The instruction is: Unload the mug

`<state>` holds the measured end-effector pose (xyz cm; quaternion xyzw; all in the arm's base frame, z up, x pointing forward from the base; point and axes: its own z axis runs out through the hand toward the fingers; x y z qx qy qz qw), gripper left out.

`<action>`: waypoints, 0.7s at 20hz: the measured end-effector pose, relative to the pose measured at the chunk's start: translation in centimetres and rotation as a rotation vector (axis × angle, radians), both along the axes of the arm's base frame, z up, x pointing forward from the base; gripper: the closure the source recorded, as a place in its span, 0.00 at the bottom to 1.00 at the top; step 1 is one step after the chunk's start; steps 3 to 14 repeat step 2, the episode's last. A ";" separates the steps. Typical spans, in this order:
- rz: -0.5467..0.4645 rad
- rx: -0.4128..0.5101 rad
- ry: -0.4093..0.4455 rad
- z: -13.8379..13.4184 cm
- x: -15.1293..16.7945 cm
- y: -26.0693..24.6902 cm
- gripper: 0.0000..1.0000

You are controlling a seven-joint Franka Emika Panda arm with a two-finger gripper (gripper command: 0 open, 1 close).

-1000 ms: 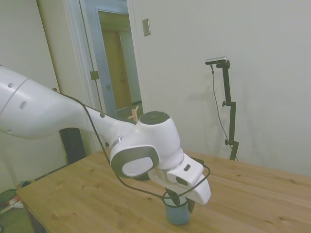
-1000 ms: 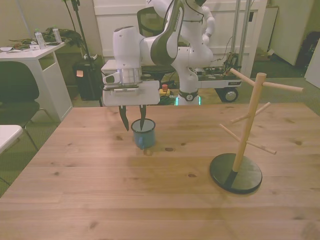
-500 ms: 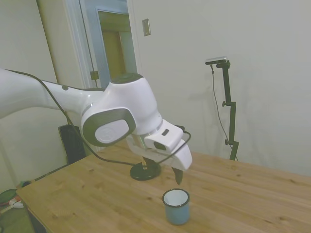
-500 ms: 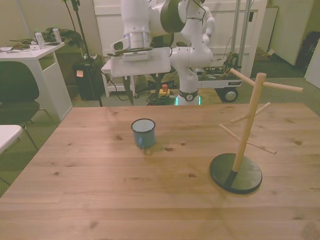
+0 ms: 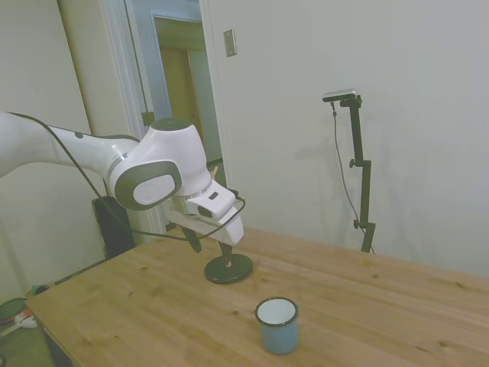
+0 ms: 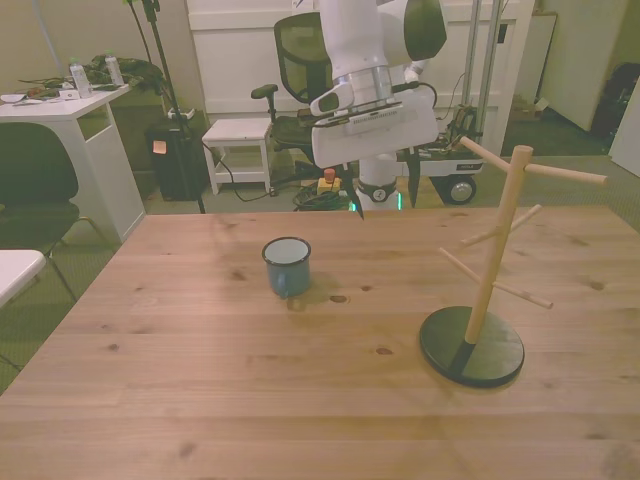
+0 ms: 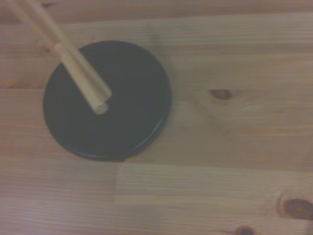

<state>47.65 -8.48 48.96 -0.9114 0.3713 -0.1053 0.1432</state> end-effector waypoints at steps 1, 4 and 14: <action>-0.009 0.003 0.013 0.0 -0.1 0.2 0.00; -0.024 0.000 0.020 0.1 -0.2 0.2 0.00; -0.024 0.000 0.020 0.1 -0.2 0.2 0.00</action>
